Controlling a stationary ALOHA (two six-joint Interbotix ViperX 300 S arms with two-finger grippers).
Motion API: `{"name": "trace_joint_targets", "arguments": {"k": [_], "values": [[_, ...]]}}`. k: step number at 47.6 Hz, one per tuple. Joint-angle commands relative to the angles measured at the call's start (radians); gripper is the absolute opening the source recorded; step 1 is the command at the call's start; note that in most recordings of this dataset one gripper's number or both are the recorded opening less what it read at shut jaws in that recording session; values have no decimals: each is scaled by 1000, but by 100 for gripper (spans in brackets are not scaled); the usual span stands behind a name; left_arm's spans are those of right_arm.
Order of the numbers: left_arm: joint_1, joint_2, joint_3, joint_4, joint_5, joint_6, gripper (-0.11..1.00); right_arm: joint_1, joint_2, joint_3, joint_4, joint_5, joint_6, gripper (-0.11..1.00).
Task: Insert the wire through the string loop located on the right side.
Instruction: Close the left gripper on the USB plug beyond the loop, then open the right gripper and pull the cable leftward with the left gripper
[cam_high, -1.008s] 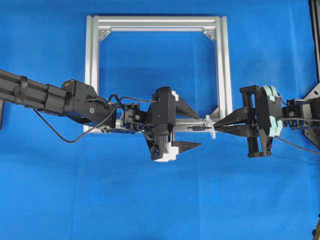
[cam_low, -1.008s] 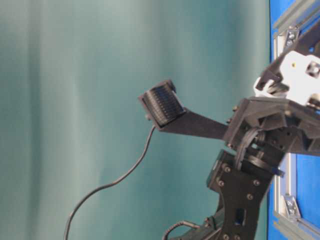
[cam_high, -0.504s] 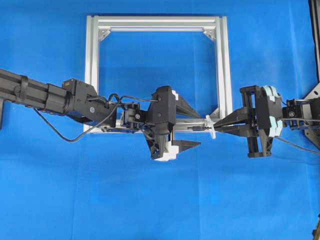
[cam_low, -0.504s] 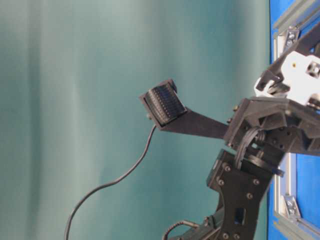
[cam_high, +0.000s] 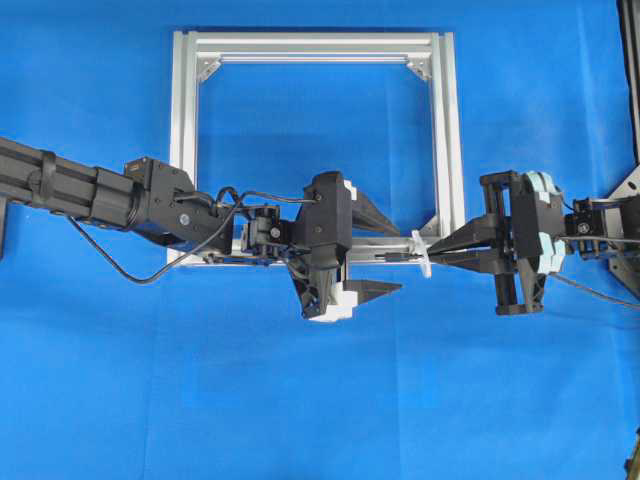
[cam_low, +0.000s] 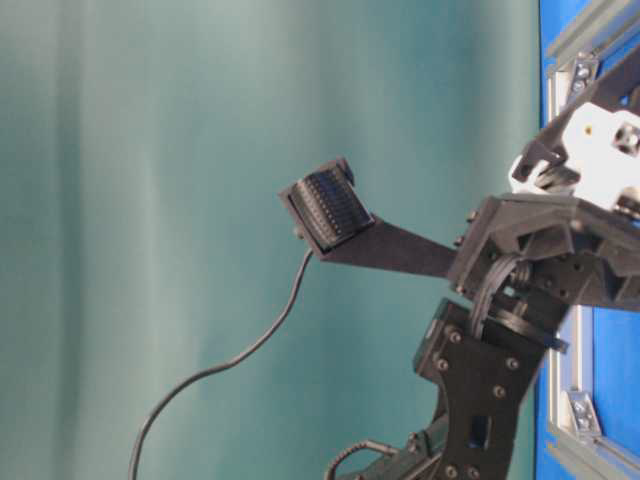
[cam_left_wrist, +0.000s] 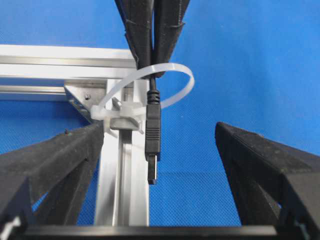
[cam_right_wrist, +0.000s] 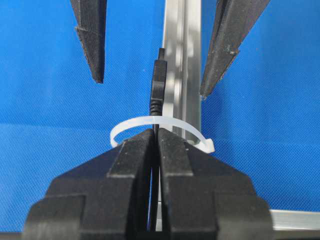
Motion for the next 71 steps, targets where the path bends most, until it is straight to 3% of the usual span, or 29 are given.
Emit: {"name": "trace_joint_targets", "arguments": {"k": [1,11,15,22,25,47,51,54,65,67,71], "values": [[3,-21,-23,0,-5,0,88,-3,-5,-11,-2,-11,-2,-4],[3,-20,-26,-2,12,0,82,-3,-5,-11,-2,-11,-2,-4],[3,-17,-37,-2,35,5,64,-3,-5,-11,-2,-11,-2,-4],[3,-15,-44,-2,43,15,18,-3,-5,-12,-2,-11,-2,-4],[3,-15,-46,-2,43,15,7,-3,-5,-12,-2,-11,-2,-4],[3,-17,-43,-2,43,15,8,-12,-5,-11,-2,23,-8,-2],[3,-17,-41,-2,43,15,8,-14,-5,-12,2,41,-8,8],[3,-20,-37,-2,43,14,8,-18,-6,-12,5,48,-6,22],[3,-25,-31,-2,43,15,8,-20,-9,-8,6,52,-5,90],[3,-26,-26,0,43,15,8,-18,-9,-8,6,52,-5,95],[3,-32,-14,0,38,17,8,-18,-9,-9,6,57,-5,92]]}}
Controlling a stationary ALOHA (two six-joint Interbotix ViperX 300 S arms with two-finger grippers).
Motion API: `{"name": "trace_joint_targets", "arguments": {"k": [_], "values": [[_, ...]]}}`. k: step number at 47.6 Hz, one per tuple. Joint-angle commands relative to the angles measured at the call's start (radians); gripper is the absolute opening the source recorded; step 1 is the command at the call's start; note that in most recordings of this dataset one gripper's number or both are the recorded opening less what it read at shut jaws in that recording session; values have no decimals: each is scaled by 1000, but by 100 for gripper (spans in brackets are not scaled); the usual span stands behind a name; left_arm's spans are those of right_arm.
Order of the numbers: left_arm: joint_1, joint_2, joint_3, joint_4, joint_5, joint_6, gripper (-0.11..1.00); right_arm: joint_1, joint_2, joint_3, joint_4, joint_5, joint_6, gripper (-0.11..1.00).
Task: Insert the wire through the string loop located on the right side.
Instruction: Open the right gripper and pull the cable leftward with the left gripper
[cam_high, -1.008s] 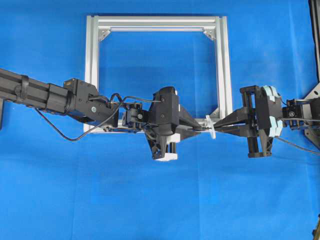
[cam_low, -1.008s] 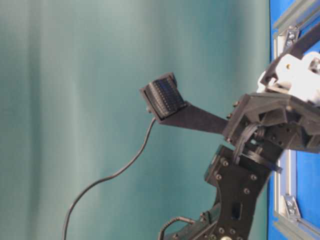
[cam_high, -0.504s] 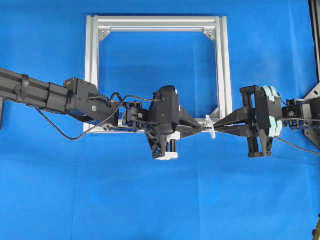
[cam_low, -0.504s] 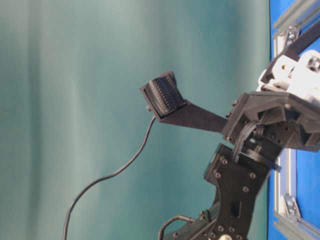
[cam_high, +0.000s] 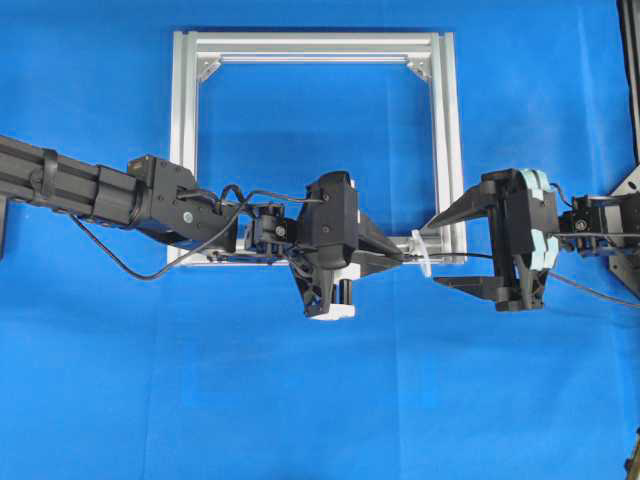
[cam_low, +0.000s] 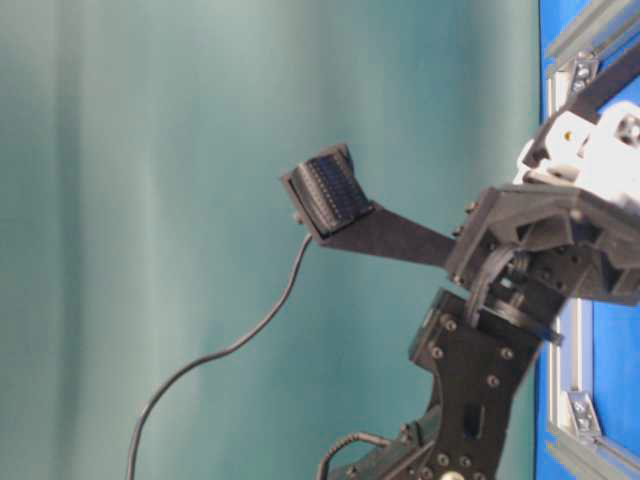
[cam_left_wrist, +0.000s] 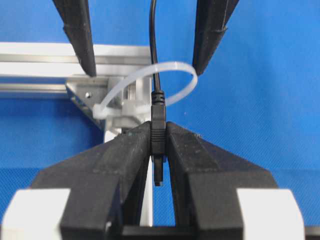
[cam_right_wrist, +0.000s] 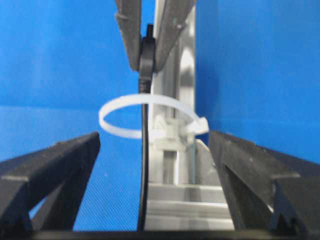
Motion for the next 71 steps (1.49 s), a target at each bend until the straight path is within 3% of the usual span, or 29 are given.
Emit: {"name": "trace_joint_targets", "arguments": {"k": [1,14,31,43,60,71], "values": [[-2,-37,8,2,-9,2,8,-3,-9,-9,3,-2,0,92],[-2,-146,155,2,-25,3,8,-2,-9,-9,3,3,0,93],[-3,-385,531,2,-152,2,8,-2,-11,-11,0,5,-2,93],[-3,-525,752,0,-158,-15,8,-3,-12,-12,0,5,-2,93],[6,-695,948,2,-133,-17,8,-3,-12,-18,0,5,-2,93],[8,-727,957,2,-84,2,8,-3,-12,-18,0,5,-2,93]]}}
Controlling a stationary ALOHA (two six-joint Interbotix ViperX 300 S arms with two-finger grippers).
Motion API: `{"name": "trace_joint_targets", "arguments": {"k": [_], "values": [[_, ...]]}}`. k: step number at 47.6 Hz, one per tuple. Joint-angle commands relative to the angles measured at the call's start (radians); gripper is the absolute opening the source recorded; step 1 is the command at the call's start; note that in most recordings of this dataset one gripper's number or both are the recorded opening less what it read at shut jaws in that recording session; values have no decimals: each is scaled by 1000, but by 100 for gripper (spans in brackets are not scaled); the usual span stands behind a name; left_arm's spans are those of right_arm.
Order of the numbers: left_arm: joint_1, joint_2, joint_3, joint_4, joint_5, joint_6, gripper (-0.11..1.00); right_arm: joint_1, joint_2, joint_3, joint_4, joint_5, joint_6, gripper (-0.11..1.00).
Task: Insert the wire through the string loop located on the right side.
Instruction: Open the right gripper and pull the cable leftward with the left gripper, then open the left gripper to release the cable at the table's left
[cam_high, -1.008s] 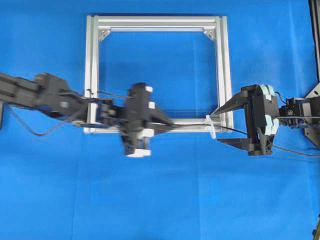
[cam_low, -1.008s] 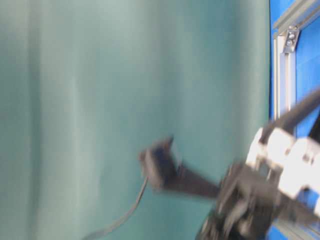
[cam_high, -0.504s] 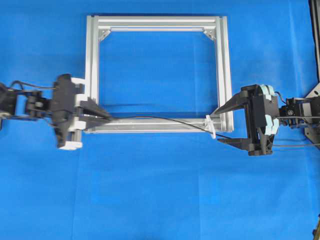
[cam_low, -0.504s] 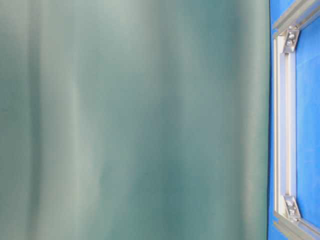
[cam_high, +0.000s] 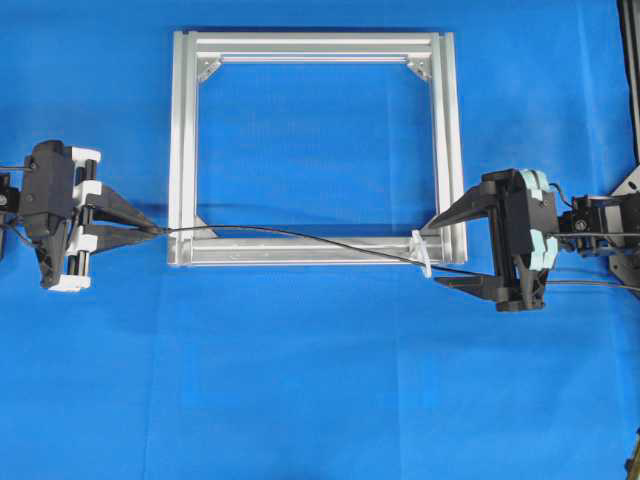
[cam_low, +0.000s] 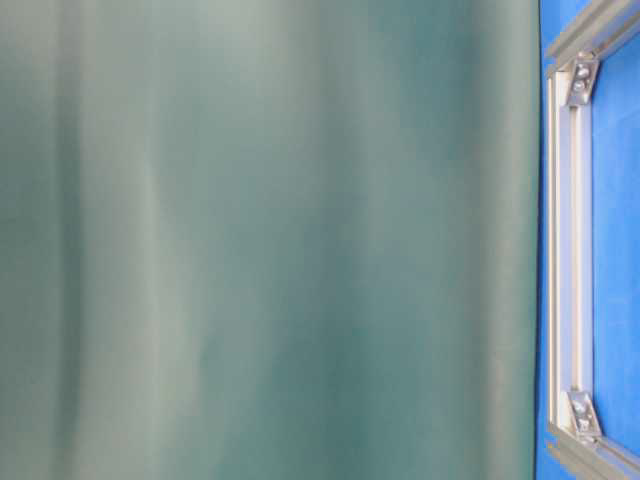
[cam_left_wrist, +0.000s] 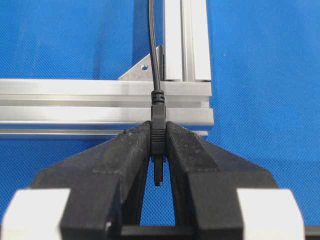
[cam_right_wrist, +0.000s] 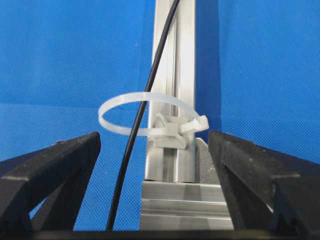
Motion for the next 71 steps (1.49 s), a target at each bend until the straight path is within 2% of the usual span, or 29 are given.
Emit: {"name": "trace_joint_targets", "arguments": {"k": [1,13,29,32,39,43,49,56,71], "values": [[2,-8,-18,2,37,2,8,-2,-14,-15,0,-5,-2,93],[2,-6,-63,2,167,-2,8,-2,-14,-17,0,-5,-2,93],[0,-57,-51,2,183,-15,10,-2,-12,-15,0,-5,-2,93],[0,-69,-41,2,184,-14,24,0,-14,-15,0,-5,-2,93],[2,-91,-29,2,186,-14,70,-2,-14,-15,0,-5,-2,93],[0,-106,-25,2,189,-14,87,-2,-14,-15,0,-3,-2,93],[0,-133,-21,2,195,-14,81,-2,-14,-15,0,-5,-2,93],[0,-183,-37,2,210,-12,82,-3,-43,-28,0,15,-5,93],[0,-304,-117,2,324,2,82,-60,-252,-84,-2,238,-54,93]]}}
